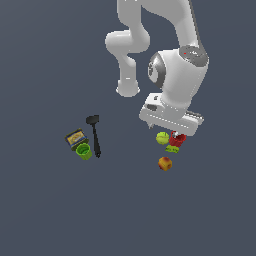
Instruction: Pick up a designated object from a clutter of objects.
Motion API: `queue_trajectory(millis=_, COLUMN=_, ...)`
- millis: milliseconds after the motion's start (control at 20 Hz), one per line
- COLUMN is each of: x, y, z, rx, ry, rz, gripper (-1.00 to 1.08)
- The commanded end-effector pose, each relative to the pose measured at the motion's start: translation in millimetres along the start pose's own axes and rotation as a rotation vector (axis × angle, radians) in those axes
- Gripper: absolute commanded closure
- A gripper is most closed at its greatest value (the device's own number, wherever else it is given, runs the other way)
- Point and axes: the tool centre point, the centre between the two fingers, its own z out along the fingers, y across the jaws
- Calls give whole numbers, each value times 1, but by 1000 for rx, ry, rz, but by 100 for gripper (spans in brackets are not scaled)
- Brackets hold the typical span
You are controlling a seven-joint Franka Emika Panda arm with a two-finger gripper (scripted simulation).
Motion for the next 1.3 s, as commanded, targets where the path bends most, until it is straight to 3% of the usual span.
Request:
queue_trajectory(millis=0, x=-9, y=-10, z=10, rx=2, ry=1, rz=37, gripper=-92)
queue_trajectory(millis=700, x=-67, y=-61, z=64, rx=18, ry=-6, rz=237, gripper=-92)
queue_trajectory(millis=1250, x=-101, y=-82, z=89, rx=29, ry=-18, rz=337, gripper=-92)
